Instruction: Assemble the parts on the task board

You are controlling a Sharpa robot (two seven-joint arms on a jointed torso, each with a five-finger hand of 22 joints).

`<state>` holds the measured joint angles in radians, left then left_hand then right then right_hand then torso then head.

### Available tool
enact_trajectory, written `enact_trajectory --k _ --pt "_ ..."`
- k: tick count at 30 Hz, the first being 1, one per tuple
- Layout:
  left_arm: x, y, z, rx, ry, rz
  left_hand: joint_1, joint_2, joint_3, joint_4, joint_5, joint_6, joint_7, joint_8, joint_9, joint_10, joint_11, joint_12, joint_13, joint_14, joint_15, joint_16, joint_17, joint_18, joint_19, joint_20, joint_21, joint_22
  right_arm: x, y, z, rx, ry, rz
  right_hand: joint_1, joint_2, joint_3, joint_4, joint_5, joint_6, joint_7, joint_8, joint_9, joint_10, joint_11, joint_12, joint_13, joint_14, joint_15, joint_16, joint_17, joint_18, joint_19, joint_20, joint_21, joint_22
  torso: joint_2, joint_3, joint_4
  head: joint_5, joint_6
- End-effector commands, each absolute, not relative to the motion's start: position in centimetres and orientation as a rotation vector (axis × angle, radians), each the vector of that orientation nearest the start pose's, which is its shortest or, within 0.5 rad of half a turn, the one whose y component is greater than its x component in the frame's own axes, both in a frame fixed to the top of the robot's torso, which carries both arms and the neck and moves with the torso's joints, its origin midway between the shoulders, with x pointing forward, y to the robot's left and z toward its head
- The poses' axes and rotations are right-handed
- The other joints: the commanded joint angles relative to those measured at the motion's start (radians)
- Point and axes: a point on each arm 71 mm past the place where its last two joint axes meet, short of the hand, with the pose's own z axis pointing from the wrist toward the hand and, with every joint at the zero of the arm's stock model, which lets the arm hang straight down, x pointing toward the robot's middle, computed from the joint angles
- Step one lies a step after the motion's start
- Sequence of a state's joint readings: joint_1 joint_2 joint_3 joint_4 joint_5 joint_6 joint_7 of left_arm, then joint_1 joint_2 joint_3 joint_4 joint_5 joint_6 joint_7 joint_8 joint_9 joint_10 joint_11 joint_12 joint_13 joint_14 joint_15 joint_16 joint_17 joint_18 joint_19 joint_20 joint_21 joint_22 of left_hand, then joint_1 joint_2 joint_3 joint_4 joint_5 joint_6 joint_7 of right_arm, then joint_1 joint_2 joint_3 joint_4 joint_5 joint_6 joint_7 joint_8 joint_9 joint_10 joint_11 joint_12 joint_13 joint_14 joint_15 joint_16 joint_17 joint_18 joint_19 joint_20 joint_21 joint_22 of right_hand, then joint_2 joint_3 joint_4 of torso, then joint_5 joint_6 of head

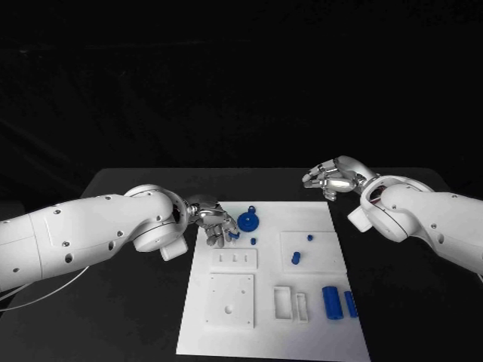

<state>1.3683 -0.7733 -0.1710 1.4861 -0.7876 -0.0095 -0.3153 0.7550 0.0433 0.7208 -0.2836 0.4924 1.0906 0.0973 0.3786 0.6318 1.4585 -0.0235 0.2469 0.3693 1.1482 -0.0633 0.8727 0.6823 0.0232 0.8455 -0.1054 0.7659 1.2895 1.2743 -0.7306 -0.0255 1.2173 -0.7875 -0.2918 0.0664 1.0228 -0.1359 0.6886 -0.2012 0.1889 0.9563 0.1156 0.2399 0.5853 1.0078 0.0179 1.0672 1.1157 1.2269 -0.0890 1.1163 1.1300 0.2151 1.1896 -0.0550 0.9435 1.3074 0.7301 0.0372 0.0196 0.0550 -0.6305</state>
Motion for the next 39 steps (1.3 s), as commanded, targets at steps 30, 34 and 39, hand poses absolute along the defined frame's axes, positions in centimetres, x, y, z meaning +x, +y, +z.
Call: enact_trajectory --k 30,34,39 --pt "48.2 17.2 -20.8 -0.128 2.126 -0.504 -0.009 -0.014 0.062 -0.009 -0.015 0.082 -0.066 0.007 0.029 0.021 -0.009 0.023 0.016 0.022 -0.011 0.016 0.012 -0.002 0.009 -0.061 0.007 -0.001 58.7 -27.0 -14.6 0.691 1.425 0.793 -0.090 -0.012 -0.041 0.052 -0.089 -0.098 0.067 -0.016 0.006 -0.141 0.065 -0.304 -0.321 -0.175 0.098 -0.429 -0.270 0.017 -0.250 0.142 -0.391 -0.196 -0.029 0.0052 0.0032 0.009 -0.036" --pt "48.3 17.1 -21.0 -0.130 2.114 -0.498 -0.010 -0.016 0.063 -0.008 -0.019 0.082 -0.066 0.007 0.031 0.020 -0.009 0.024 0.017 0.021 -0.011 0.017 0.012 -0.003 0.010 -0.062 0.005 -0.002 58.8 -26.8 -14.8 0.710 1.448 0.829 -0.089 -0.005 -0.039 0.044 -0.089 -0.102 0.070 -0.007 0.009 -0.156 0.099 -0.457 -0.499 -0.238 0.161 -0.592 -0.363 0.002 -0.355 0.189 -0.510 -0.270 -0.028 0.0044 0.0017 0.011 -0.037" --pt "48.4 16.9 -21.5 -0.107 2.112 -0.473 -0.011 -0.017 0.064 -0.008 -0.022 0.083 -0.066 0.007 0.033 0.020 -0.009 0.025 0.018 0.021 -0.011 0.017 0.013 -0.004 0.012 -0.062 0.003 -0.002 58.8 -26.3 -14.8 0.716 1.463 0.865 -0.080 0.010 -0.047 0.037 -0.091 -0.117 0.077 -0.011 -0.010 -0.131 0.128 -0.611 -0.705 -0.273 0.202 -0.732 -0.448 -0.002 -0.433 0.228 -0.597 -0.325 -0.028 0.0045 0.0019 0.007 -0.040"
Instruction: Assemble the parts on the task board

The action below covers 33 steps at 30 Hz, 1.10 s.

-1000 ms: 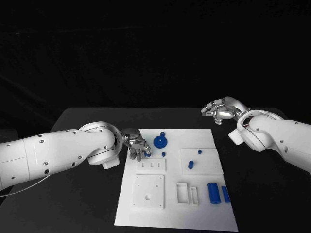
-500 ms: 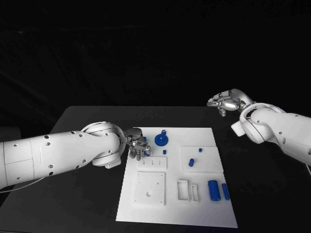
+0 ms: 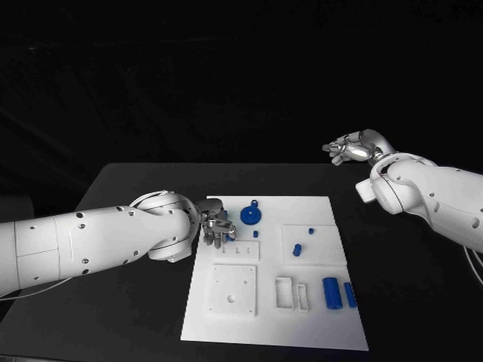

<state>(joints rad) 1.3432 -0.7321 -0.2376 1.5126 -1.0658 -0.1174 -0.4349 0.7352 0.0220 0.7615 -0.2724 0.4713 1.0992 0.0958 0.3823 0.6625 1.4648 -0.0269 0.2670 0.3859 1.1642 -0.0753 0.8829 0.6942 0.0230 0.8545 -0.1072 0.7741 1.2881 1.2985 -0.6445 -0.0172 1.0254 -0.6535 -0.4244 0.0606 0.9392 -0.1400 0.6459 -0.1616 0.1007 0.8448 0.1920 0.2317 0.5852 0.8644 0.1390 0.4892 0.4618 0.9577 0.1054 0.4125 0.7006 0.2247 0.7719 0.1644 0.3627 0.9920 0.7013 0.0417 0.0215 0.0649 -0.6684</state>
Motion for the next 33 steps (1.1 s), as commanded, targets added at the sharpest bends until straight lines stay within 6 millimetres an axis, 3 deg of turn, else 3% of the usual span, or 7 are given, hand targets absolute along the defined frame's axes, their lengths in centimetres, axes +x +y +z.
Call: enact_trajectory --k 1,4,13,15,17,20,33 --pt "48.4 16.9 -21.6 -0.105 2.116 -0.473 0.009 0.003 0.024 -0.019 0.000 0.075 -0.065 0.003 0.002 0.014 -0.006 0.005 0.002 0.005 0.001 0.007 0.001 -0.004 0.003 -0.060 -0.005 -0.001 58.8 -26.2 -14.8 0.715 1.463 0.868 0.007 0.017 -0.005 -0.002 -0.013 -0.007 0.002 -0.003 -0.013 0.015 0.009 -0.042 -0.068 -0.006 0.009 -0.038 -0.024 -0.012 -0.019 0.012 -0.020 -0.011 0.000 -0.0003 0.0006 -0.004 -0.002" --pt "48.4 16.6 -21.9 -0.103 2.121 -0.474 0.009 0.003 0.024 -0.020 0.000 0.075 -0.065 0.003 0.003 0.014 -0.006 0.006 0.002 0.005 0.001 0.007 0.002 -0.004 0.004 -0.060 -0.006 -0.001 58.9 -26.0 -14.8 0.714 1.468 0.871 0.017 0.018 -0.004 0.003 -0.030 -0.010 0.004 -0.005 -0.025 0.026 0.011 -0.059 -0.114 -0.004 0.011 -0.056 -0.035 -0.009 -0.028 0.018 -0.026 -0.009 0.001 -0.0002 -0.0004 -0.005 -0.005" --pt "48.1 16.2 -22.9 -0.100 2.138 -0.471 0.004 0.008 0.024 -0.019 -0.003 0.078 -0.066 0.003 0.007 0.016 -0.007 0.009 0.005 0.007 0.000 0.009 0.003 -0.005 0.008 -0.061 -0.007 0.000 58.9 -25.7 -14.8 0.709 1.478 0.882 0.029 0.018 -0.009 0.005 -0.025 -0.012 0.005 -0.003 -0.040 0.031 0.015 -0.073 -0.166 -0.013 0.019 -0.080 -0.046 -0.010 -0.058 0.027 -0.035 0.000 0.001 -0.0001 0.0002 -0.004 -0.021" --pt "48.0 16.2 -23.0 -0.104 2.137 -0.471 0.003 0.009 0.024 -0.019 -0.003 0.078 -0.066 0.003 0.007 0.016 -0.007 0.009 0.005 0.007 0.000 0.010 0.004 -0.005 0.008 -0.061 -0.007 0.000 58.9 -25.6 -14.9 0.707 1.492 0.887 0.030 0.018 -0.010 0.005 -0.023 -0.011 0.005 -0.003 -0.043 0.028 0.018 -0.079 -0.180 -0.025 0.025 -0.091 -0.053 -0.013 -0.071 0.030 -0.042 0.000 0.002 -0.0004 0.0000 -0.005 -0.021" --pt "48.0 16.0 -23.2 -0.111 2.131 -0.474 0.002 0.009 0.024 -0.019 -0.003 0.078 -0.066 0.003 0.007 0.016 -0.007 0.009 0.005 0.007 0.000 0.010 0.004 -0.005 0.008 -0.061 -0.007 0.000 58.9 -25.4 -15.1 0.704 1.527 0.898 0.029 0.017 -0.011 0.007 -0.012 -0.028 0.013 -0.009 -0.056 0.011 0.041 -0.134 -0.234 -0.064 0.052 -0.130 -0.086 -0.023 -0.121 0.038 -0.067 0.000 0.002 -0.0006 0.0000 -0.005 -0.021" --pt "47.9 15.9 -23.3 -0.110 2.132 -0.477 0.001 0.009 0.024 -0.019 -0.004 0.078 -0.066 0.003 0.008 0.015 -0.007 0.009 0.005 0.007 0.000 0.010 0.004 -0.005 0.008 -0.061 -0.008 0.000 58.9 -25.2 -15.1 0.702 1.535 0.903 0.030 0.019 -0.015 0.008 -0.005 -0.038 0.017 -0.007 -0.070 0.035 0.047 -0.201 -0.293 -0.076 0.063 -0.152 -0.126 -0.027 -0.156 0.046 -0.081 0.006 0.001 -0.0006 0.0011 -0.008 -0.021" --pt "47.7 15.5 -23.4 -0.099 2.141 -0.485 0.000 0.008 0.024 -0.019 -0.004 0.078 -0.066 0.003 0.008 0.015 -0.007 0.010 0.006 0.007 0.000 0.009 0.004 -0.006 0.009 -0.062 -0.008 0.000 58.8 -25.2 -15.1 0.703 1.537 0.903 0.034 0.020 -0.021 0.010 -0.003 -0.041 0.018 -0.001 -0.083 0.072 0.046 -0.244 -0.333 -0.068 0.063 -0.153 -0.155 -0.023 -0.166 0.053 -0.085 0.015 0.002 -0.0010 0.0001 -0.007 -0.020"
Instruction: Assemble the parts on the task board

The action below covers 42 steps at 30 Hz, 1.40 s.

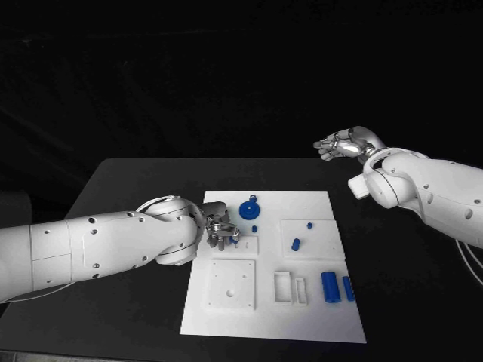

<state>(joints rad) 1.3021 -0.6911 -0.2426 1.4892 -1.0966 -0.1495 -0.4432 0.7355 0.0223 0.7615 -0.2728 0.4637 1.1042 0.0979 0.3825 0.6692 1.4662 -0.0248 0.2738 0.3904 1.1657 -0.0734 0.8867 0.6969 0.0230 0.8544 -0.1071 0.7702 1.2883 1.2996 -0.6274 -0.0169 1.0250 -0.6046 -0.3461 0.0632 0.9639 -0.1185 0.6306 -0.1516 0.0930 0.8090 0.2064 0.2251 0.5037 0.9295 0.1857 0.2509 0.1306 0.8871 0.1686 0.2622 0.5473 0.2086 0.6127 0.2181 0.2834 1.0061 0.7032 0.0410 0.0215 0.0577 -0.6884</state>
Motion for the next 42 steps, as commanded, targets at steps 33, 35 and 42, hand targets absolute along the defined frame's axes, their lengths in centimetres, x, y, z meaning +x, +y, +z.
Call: enact_trajectory --k 33,35,42 --pt "47.22 15.28 -23.87 -0.063 2.207 -0.453 -0.010 0.015 0.023 -0.019 -0.002 0.080 -0.072 0.002 0.024 0.017 -0.016 0.024 0.016 0.020 -0.013 0.031 0.011 -0.006 0.020 -0.073 0.016 0.030 58.78 -24.86 -15.20 0.701 1.552 0.909 0.009 0.000 -0.011 0.001 0.003 -0.005 0.003 0.010 -0.010 0.024 -0.002 -0.024 -0.020 0.009 -0.002 0.000 -0.016 -0.003 -0.009 0.003 -0.007 0.006 0.001 -0.0004 0.0001 -0.002 -0.002" --pt "47.28 15.37 -23.86 -0.068 2.203 -0.450 -0.011 0.015 0.024 -0.019 -0.006 0.078 -0.072 0.000 0.030 0.013 -0.016 0.027 0.019 0.023 -0.018 0.047 0.014 -0.005 0.026 -0.077 0.024 0.038 58.76 -24.84 -15.19 0.700 1.553 0.910 0.009 0.000 -0.011 0.001 0.003 -0.005 0.003 0.010 -0.010 0.024 -0.002 -0.024 -0.021 0.009 -0.002 0.001 -0.016 -0.003 -0.009 0.003 -0.007 0.006 0.002 -0.0003 -0.0004 -0.002 -0.002" --pt "47.24 15.36 -23.70 -0.082 2.181 -0.461 -0.011 0.015 0.025 -0.019 -0.011 0.079 -0.072 -0.007 0.046 0.011 -0.018 0.043 0.029 0.028 -0.039 0.106 0.021 -0.004 0.044 -0.094 0.060 0.044 58.74 -24.93 -15.19 0.701 1.551 0.908 0.009 -0.001 -0.011 0.001 0.003 -0.005 0.003 0.010 -0.010 0.026 -0.002 -0.026 -0.022 0.009 -0.002 0.001 -0.017 -0.003 -0.010 0.003 -0.007 0.007 0.001 -0.0002 0.0000 -0.002 -0.002"
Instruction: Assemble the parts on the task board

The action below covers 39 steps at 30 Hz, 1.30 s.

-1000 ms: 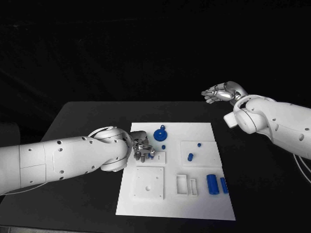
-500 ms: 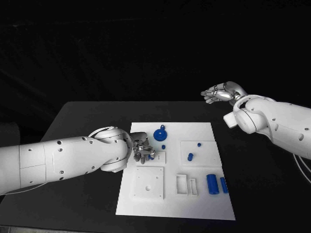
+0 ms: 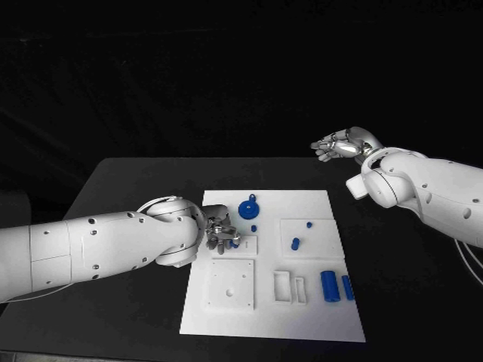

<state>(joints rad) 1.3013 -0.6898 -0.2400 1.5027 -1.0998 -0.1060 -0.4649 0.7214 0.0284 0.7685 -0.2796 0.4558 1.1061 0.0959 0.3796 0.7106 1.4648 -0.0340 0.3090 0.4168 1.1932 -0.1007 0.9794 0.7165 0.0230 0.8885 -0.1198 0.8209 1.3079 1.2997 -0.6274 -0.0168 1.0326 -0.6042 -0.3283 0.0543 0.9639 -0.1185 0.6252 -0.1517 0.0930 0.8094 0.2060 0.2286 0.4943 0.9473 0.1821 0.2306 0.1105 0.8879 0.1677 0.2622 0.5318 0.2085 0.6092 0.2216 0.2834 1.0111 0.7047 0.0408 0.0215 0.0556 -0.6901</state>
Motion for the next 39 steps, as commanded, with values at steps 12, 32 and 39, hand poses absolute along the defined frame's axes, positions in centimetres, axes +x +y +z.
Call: enact_trajectory --k 12,32,39 --pt "47.12 15.48 -23.16 -0.219 2.106 -0.536 0.007 0.003 0.020 -0.013 0.006 0.094 -0.077 -0.032 0.038 0.021 -0.049 0.162 0.081 0.066 -0.086 0.239 -0.020 0.022 0.091 -0.148 0.192 0.023 58.63 -24.91 -15.18 0.695 1.558 0.910 0.012 -0.003 -0.006 -0.001 0.004 -0.007 0.004 0.008 -0.004 0.010 0.002 -0.012 -0.008 0.005 0.000 -0.001 -0.006 -0.002 -0.010 0.001 -0.009 0.003 0.000 0.0004 -0.0001 -0.003 0.001" --pt "46.58 15.77 -23.68 -0.231 2.141 -0.505 0.011 0.008 0.025 -0.012 -0.014 0.093 -0.080 -0.055 0.048 -0.008 -0.056 0.236 0.095 0.101 -0.097 0.336 -0.053 0.040 0.126 -0.159 0.246 0.019 58.55 -24.84 -15.18 0.694 1.560 0.913 0.011 -0.002 -0.007 0.002 0.004 -0.007 0.004 0.009 -0.006 0.014 0.002 -0.017 -0.013 0.004 0.001 -0.001 -0.011 -0.002 -0.012 0.002 -0.010 0.004 0.000 0.0006 -0.0003 0.000 -0.003" --pt "46.64 15.87 -23.98 -0.217 2.147 -0.480 0.010 0.012 0.025 -0.011 -0.018 0.092 -0.080 -0.061 0.050 -0.014 -0.057 0.242 0.090 0.116 -0.098 0.361 -0.057 0.047 0.139 -0.160 0.259 0.018 58.51 -24.71 -15.16 0.693 1.560 0.915 0.011 -0.003 -0.008 0.002 0.005 -0.007 0.004 0.010 -0.008 0.015 0.002 -0.019 -0.015 0.003 0.001 -0.001 -0.013 -0.002 -0.013 0.003 -0.010 0.005 0.001 0.0011 0.0002 0.001 -0.003"
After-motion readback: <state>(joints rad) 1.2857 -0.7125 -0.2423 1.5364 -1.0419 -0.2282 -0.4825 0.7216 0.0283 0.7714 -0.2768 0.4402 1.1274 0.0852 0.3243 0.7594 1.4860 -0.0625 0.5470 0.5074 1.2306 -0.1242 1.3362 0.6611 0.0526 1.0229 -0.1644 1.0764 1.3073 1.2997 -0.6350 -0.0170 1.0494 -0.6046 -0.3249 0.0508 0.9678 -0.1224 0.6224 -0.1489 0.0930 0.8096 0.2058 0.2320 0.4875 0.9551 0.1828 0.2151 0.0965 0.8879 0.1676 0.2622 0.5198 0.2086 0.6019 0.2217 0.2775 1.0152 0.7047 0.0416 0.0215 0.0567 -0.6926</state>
